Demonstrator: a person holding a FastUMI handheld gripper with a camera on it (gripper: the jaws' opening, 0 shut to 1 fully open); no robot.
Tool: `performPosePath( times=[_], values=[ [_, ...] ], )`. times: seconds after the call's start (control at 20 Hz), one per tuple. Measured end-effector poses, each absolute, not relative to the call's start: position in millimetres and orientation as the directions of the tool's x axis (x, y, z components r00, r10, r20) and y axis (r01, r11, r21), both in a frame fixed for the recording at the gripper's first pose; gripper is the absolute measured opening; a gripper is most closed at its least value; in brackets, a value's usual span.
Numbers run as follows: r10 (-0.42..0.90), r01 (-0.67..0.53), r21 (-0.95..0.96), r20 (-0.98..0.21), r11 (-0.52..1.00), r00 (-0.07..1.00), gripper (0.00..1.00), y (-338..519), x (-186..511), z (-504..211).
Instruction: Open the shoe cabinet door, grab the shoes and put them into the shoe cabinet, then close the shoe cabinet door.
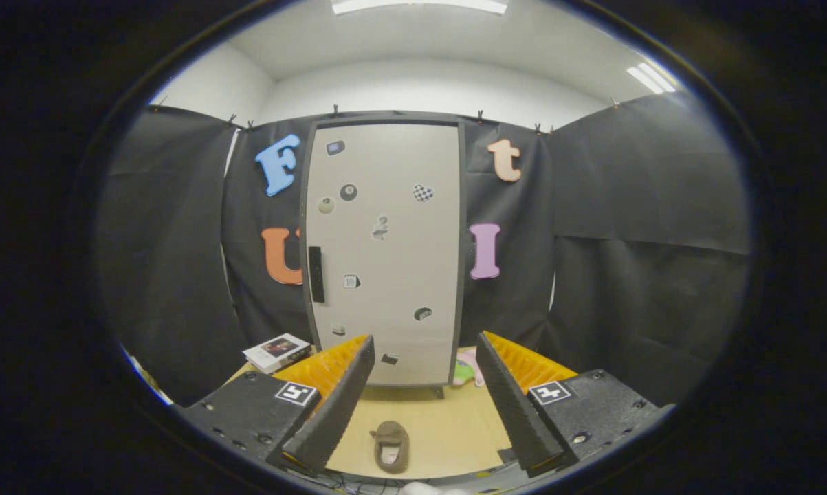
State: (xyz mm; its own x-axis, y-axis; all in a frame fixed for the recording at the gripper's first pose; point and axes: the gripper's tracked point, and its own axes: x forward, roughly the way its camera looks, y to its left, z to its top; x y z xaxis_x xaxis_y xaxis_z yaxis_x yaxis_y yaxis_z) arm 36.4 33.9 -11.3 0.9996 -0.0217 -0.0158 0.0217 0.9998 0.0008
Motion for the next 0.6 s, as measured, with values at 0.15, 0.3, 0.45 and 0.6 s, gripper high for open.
performPosePath(
  times=[0.15,0.3,0.45,0.6],
  values=[
    [0.016,-0.016,0.019,0.004,1.000,1.000,0.97,64.1,69.4,-6.0],
    [0.085,-0.085,0.017,0.015,0.996,0.996,0.97,108.6,110.4,-3.5],
    [0.162,-0.162,0.009,0.020,0.987,0.987,0.97,156.1,155.8,-1.5],
    [0.239,-0.239,-0.012,-0.002,0.971,0.971,0.97,198.8,203.7,-6.9]
  ],
)
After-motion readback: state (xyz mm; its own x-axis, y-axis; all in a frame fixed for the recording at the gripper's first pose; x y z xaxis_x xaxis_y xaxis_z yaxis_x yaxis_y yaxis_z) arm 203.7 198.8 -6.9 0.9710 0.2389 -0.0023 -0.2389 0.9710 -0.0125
